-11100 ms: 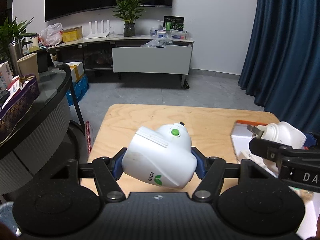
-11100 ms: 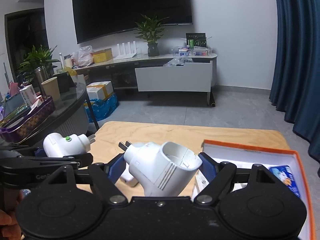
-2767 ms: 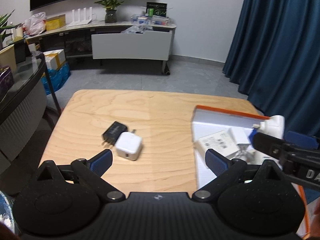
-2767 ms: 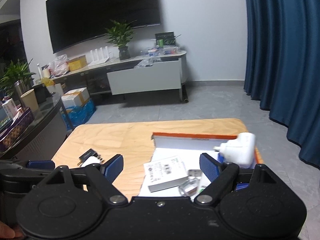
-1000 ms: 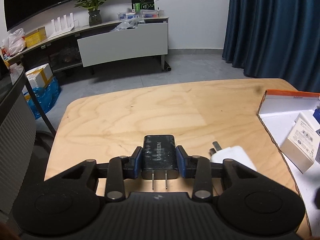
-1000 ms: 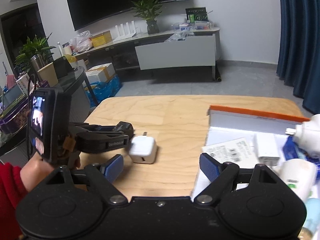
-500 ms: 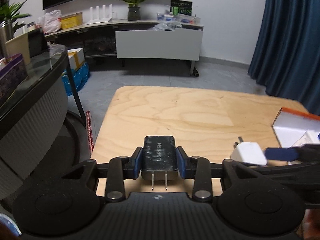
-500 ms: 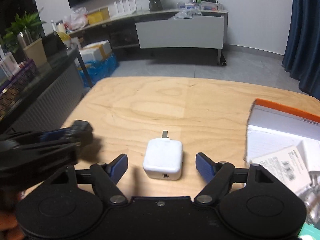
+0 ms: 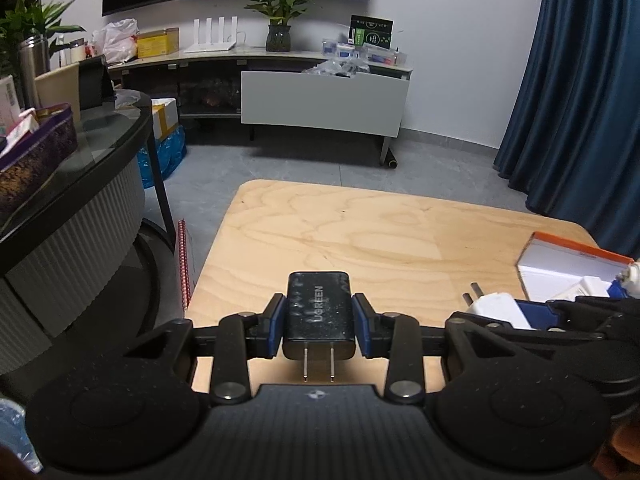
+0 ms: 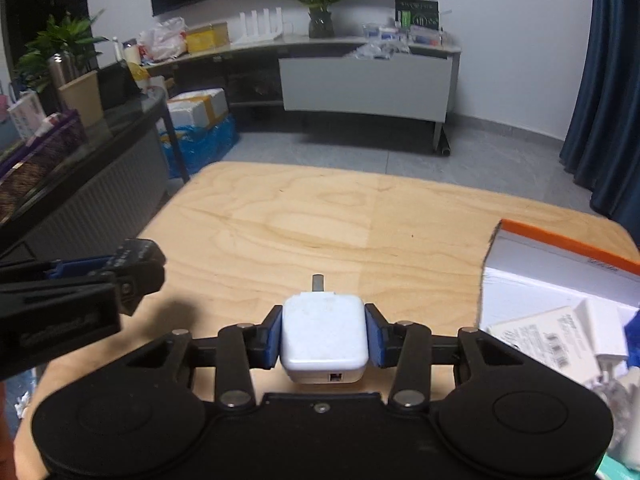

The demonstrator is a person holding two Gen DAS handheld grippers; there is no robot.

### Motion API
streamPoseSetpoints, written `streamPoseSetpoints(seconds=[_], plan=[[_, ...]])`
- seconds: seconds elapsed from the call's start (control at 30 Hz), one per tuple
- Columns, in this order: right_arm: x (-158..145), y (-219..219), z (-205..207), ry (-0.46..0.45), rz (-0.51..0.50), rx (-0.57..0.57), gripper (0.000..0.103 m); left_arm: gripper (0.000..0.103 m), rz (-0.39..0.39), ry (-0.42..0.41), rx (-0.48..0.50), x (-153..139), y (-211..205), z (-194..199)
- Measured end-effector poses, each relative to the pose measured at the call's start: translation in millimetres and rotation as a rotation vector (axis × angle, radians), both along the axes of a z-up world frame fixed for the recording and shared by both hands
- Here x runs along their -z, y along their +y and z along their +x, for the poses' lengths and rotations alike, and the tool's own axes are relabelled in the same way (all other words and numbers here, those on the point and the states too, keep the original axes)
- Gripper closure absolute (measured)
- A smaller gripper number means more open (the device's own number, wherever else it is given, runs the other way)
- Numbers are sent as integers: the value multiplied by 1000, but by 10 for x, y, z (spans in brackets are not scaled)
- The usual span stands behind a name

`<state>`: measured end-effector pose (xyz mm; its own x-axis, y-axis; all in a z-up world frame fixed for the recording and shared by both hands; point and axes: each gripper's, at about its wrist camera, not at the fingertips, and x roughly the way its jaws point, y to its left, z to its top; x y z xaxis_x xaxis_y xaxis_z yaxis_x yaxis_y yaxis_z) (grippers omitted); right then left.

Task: Organize rigid objects
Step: 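Carry black charger with left gripper while right carries white charger to the lid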

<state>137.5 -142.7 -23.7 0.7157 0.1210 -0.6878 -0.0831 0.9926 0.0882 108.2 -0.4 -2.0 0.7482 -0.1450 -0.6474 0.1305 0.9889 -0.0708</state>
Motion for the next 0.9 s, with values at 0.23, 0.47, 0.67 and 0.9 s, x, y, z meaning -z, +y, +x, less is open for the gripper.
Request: streamPoseSetpoints(seconds=[0.23, 0.47, 0.67, 0.9], plan=[[-339, -29, -468, -50, 11, -23, 52, 67, -13, 9, -19, -103, -37, -294], [-542, -119, -932, -80, 14, -16, 52, 67, -17, -11, -25, -214, -103, -615], [-615, -205, -1252, -95, 24, 1, 52, 67, -16, -16, -13, -263, -170, -818], [-673, -317, -1511, -124, 28, 17, 52, 67, -29, -33, 4, -321, -245, -975]])
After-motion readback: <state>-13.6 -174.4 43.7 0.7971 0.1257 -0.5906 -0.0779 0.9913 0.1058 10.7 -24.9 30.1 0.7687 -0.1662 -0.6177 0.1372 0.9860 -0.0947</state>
